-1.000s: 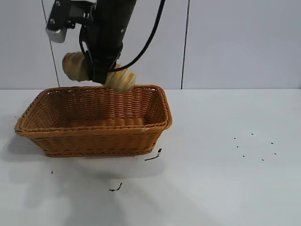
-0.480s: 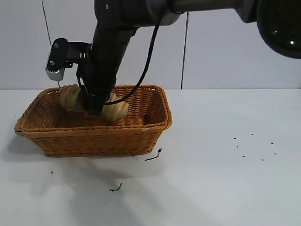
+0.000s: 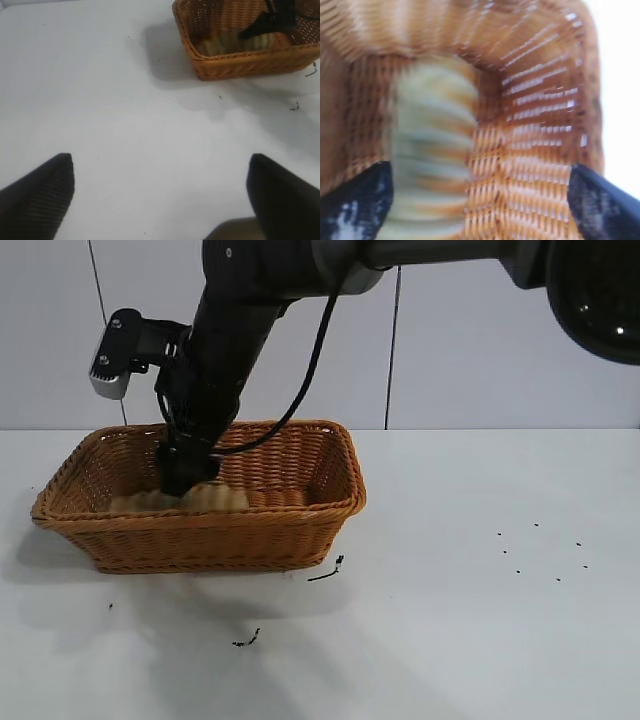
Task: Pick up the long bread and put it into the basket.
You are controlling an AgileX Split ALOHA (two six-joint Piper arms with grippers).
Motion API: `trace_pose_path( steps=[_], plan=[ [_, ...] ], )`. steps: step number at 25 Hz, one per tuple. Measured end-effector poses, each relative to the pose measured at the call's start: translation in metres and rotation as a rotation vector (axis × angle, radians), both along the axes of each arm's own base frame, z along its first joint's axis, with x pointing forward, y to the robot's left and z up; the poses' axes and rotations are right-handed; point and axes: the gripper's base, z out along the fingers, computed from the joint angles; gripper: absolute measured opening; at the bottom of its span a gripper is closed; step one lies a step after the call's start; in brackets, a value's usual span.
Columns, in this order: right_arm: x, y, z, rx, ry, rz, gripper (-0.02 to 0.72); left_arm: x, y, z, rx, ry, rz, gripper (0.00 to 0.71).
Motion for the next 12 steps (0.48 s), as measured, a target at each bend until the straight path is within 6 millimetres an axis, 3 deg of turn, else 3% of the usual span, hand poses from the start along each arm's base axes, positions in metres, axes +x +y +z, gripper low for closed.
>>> trace_pose_path(
  steps=[5,9,12],
  plan=[
    [0.008,-0.034,0.044,0.179,0.112,-0.37,0.693,0.0,0.0,0.0,0.0,0.0,0.0,0.696],
    [0.017,-0.075,0.06,0.215,0.203,-0.649,0.693,0.0,0.0,0.0,0.0,0.0,0.0,0.696],
    [0.03,-0.108,0.061,0.214,0.227,-0.78,0.693,0.0,0.0,0.0,0.0,0.0,0.0,0.696]
  ],
)
